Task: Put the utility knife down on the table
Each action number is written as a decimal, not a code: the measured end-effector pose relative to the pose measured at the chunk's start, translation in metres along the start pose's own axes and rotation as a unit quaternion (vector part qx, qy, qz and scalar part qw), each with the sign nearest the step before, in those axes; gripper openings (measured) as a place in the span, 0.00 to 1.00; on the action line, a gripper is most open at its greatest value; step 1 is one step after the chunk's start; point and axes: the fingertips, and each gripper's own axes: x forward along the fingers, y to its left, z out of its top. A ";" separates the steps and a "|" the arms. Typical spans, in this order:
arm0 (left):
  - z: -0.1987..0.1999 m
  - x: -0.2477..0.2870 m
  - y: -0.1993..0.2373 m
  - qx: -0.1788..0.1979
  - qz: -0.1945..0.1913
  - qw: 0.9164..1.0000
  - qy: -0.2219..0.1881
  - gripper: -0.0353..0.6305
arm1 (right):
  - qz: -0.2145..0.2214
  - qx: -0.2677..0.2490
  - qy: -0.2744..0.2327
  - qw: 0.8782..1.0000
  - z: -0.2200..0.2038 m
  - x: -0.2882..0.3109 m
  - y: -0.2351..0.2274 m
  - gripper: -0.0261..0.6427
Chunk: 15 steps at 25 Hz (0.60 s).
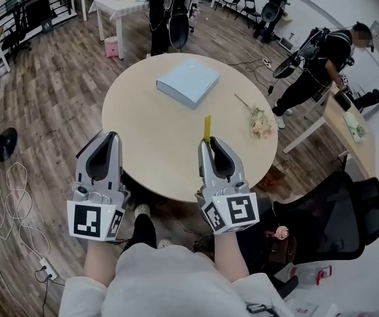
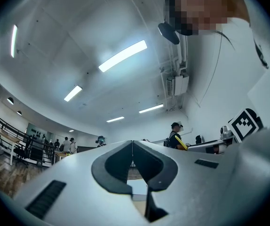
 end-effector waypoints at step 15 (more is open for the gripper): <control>-0.037 0.108 0.099 -0.018 -0.021 1.000 -0.006 0.07 | -0.022 -0.008 0.003 1.000 -0.023 0.136 -0.015 0.15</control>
